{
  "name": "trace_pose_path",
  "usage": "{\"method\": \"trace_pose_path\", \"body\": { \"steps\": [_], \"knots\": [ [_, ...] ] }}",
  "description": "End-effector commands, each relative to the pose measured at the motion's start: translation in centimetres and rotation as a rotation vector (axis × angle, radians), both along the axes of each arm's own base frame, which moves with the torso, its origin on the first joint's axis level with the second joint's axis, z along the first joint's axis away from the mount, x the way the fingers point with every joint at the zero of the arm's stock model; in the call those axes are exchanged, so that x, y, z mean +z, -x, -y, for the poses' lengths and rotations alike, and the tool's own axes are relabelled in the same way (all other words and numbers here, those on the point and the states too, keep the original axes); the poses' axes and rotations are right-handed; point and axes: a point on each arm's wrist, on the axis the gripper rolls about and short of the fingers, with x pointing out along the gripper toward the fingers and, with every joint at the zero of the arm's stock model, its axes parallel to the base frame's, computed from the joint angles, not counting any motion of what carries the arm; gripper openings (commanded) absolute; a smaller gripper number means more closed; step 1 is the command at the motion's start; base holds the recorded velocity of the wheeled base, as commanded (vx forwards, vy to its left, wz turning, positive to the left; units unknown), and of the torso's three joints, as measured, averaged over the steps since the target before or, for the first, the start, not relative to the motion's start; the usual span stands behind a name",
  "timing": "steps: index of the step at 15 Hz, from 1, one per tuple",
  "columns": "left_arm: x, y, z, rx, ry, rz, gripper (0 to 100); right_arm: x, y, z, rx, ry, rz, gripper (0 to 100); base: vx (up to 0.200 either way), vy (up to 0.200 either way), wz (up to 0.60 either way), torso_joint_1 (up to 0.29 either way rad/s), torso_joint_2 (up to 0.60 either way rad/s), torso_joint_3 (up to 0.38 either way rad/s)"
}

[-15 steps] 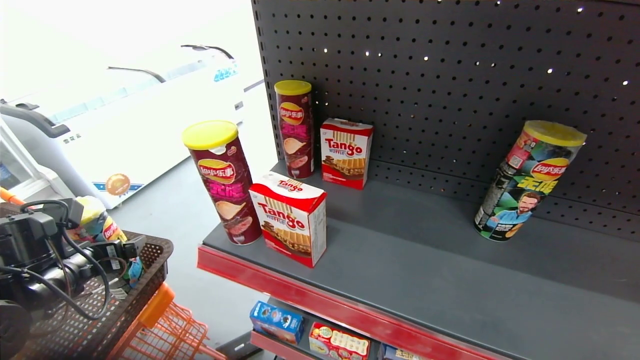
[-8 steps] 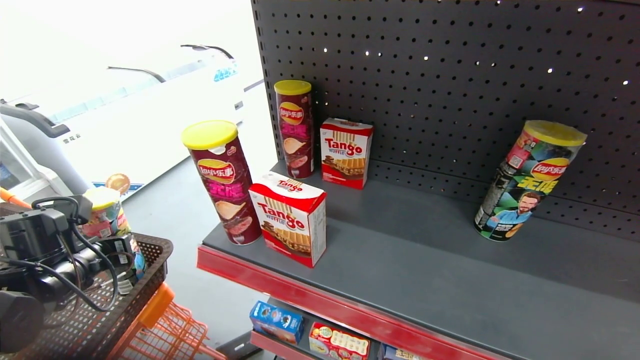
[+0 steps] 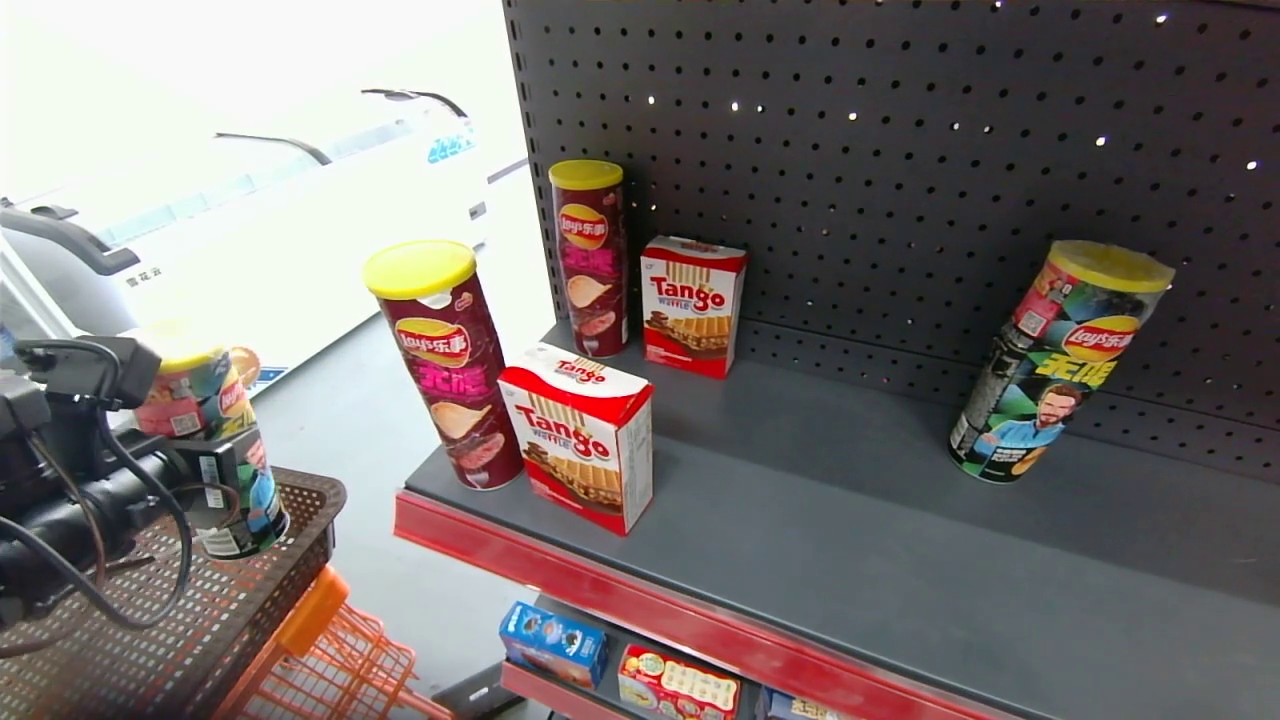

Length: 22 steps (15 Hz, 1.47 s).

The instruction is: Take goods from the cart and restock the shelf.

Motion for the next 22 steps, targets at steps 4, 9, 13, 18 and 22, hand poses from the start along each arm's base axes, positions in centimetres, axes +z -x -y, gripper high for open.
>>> {"method": "trace_pose_path", "body": {
  "steps": [4, 9, 13, 18, 22],
  "knots": [
    [5.2, 3.6, 3.3, -0.122, -0.023, 0.222, 0, 0.0, 0.0, 0.0, 0.000, 0.000, -0.001, 100, 0.000, 0.000, 0.00, 0.000, 0.00, 0.000],
    [5.0, 6.0, 5.7, -0.252, 0.014, 0.250, 0, 0.0, 0.0, 0.0, 0.000, 0.000, -0.001, 100, 0.000, 0.000, 0.00, 0.000, 0.00, 0.000],
    [4.9, 7.7, 6.8, -0.458, 0.096, 0.253, 0, 0.0, 0.0, 0.0, -0.001, 0.000, -0.001, 100, 0.000, 0.000, 0.00, 0.000, 0.00, 0.000],
    [4.7, 10.0, 8.0, -0.556, 0.119, 0.175, 0, 0.0, 0.0, 0.0, 0.000, 0.000, -0.001, 100, 0.000, 0.000, 0.00, 0.000, 0.00, 0.000],
    [4.5, 10.8, 9.7, -0.691, 0.135, 0.148, 0, 0.0, 0.0, 0.0, -0.001, 0.000, -0.001, 100, 0.000, 0.000, 0.00, 0.000, 0.00, 0.000]
  ]
}}
